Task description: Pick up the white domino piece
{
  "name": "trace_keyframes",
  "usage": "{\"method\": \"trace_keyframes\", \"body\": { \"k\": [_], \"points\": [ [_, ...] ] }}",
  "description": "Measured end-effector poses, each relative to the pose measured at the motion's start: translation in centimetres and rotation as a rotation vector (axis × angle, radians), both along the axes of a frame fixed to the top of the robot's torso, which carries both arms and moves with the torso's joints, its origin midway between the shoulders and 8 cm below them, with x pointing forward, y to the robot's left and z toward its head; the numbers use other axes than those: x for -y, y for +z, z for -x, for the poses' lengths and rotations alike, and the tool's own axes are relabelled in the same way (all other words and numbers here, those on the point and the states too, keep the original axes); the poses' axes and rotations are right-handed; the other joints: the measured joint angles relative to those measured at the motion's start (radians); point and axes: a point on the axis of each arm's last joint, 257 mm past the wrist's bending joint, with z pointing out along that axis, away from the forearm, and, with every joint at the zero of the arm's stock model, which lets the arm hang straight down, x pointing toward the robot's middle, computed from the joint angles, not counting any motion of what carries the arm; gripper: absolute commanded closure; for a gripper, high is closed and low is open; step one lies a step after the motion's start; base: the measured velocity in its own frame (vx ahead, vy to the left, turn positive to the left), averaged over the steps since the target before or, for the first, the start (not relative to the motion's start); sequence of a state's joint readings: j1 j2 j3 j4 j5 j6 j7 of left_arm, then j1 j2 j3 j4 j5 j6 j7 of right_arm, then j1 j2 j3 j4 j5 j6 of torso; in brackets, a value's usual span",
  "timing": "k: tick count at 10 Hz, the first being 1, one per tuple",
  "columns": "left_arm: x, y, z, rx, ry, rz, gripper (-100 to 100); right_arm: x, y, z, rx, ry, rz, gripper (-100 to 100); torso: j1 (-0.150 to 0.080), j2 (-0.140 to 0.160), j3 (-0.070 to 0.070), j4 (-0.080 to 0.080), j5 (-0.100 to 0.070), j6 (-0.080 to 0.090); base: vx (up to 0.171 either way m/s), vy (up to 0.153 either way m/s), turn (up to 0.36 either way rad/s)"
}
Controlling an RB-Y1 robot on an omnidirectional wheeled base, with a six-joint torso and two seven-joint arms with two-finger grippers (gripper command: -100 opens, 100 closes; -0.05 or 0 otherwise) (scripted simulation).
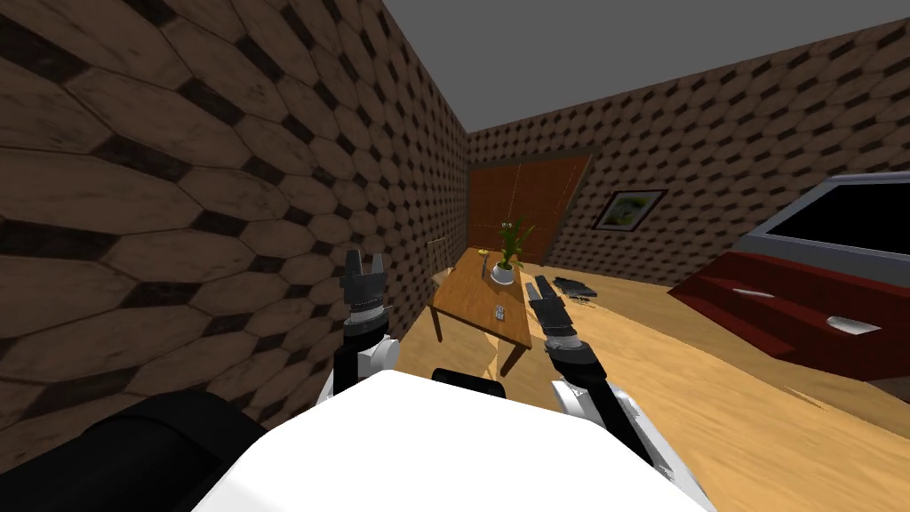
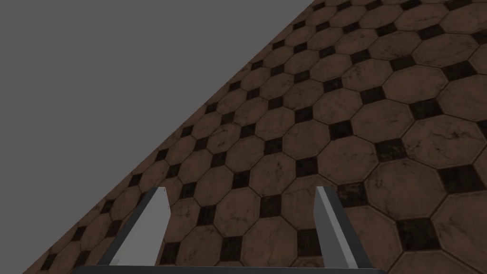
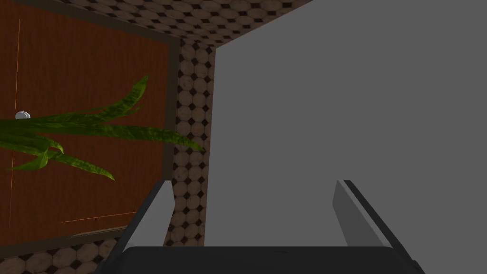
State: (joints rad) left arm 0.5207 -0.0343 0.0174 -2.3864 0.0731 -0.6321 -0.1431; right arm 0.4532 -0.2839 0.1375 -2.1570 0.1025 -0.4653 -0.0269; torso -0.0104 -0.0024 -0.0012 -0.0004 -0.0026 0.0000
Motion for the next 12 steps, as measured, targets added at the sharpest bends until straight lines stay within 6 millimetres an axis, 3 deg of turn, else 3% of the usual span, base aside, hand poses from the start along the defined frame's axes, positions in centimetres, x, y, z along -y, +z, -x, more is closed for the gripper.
{"method": "trace_keyframes", "body": {
  "k": [5,9,12],
  "points": [
    [0.0,0.0,0.0,0.000,0.000,0.000,0,-2.1,-3.7,-0.2,-0.075,0.089,0.110,-100,-0.003,0.001,0.000,0.000,0.000,0.000,-0.041,-0.153,0.420],
    [0.0,0.0,0.0,0.000,0.000,0.000,0,-2.5,-6.3,0.0,-0.125,0.134,0.170,-100,0.012,-0.003,-0.002,-0.001,0.002,0.001,-0.028,0.012,0.225],
    [0.0,0.0,0.0,0.000,0.000,0.000,0,-2.7,-6.6,-0.1,-0.131,0.138,0.175,-100,0.010,-0.005,-0.003,-0.001,0.002,0.002,-0.010,0.012,0.039]
  ]
}}
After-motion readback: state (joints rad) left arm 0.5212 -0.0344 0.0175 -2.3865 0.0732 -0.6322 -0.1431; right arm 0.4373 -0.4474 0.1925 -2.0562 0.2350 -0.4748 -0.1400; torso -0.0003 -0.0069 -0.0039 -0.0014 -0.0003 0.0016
